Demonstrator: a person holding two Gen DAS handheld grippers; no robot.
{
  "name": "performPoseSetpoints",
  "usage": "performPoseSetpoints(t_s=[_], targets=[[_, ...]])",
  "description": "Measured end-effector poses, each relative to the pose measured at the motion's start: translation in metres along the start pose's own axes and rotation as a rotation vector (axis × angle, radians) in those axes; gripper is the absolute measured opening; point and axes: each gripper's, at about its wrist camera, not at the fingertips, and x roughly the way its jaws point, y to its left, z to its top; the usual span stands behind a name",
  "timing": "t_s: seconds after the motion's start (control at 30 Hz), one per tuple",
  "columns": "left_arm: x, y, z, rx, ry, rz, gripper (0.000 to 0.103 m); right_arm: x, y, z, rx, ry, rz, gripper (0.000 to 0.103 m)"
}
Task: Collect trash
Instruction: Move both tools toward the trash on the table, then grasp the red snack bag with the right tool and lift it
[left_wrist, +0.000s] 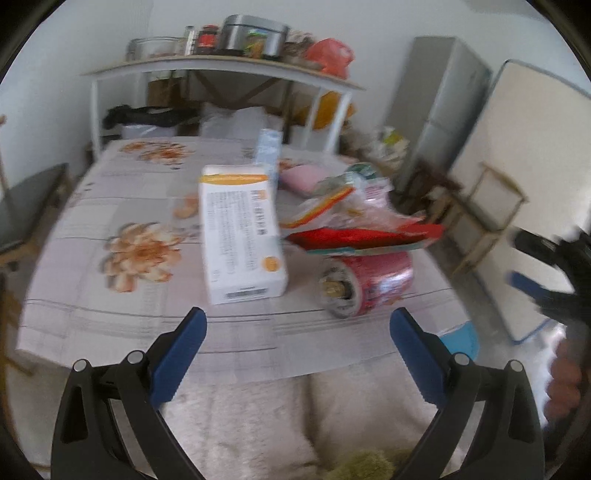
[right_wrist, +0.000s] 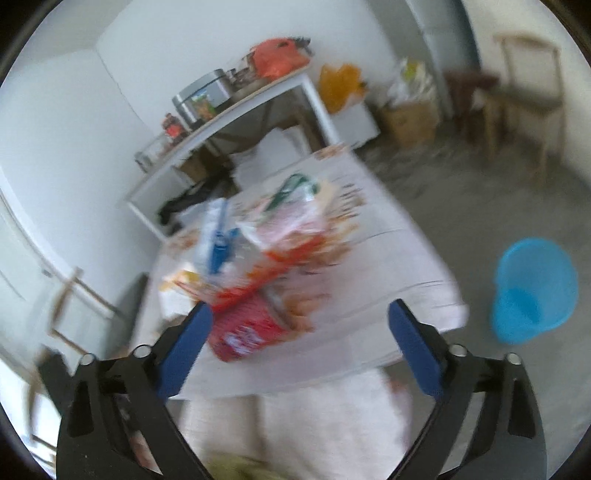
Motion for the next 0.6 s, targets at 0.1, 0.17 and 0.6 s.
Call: performPoseSetpoints(t_s=[0.1,0.17,0.6], targets=[[0.006,-0.004,0.0,0.004,0.002,-0.046,0.097,0.024,-0.006,0.01,0.116,0.097,0.1,0.07],[0.009,-0.007,0.0,0.014,0.005,-0.066,0.097,0.041,-0.014,0.016,0.207,0.161,0.149,0.064],[0.028,-0.041,-0.003,0.201,-0.047,-0.127,0.097,0.092,-0.041,0.019,0.452,0.345,0.27,0.032]])
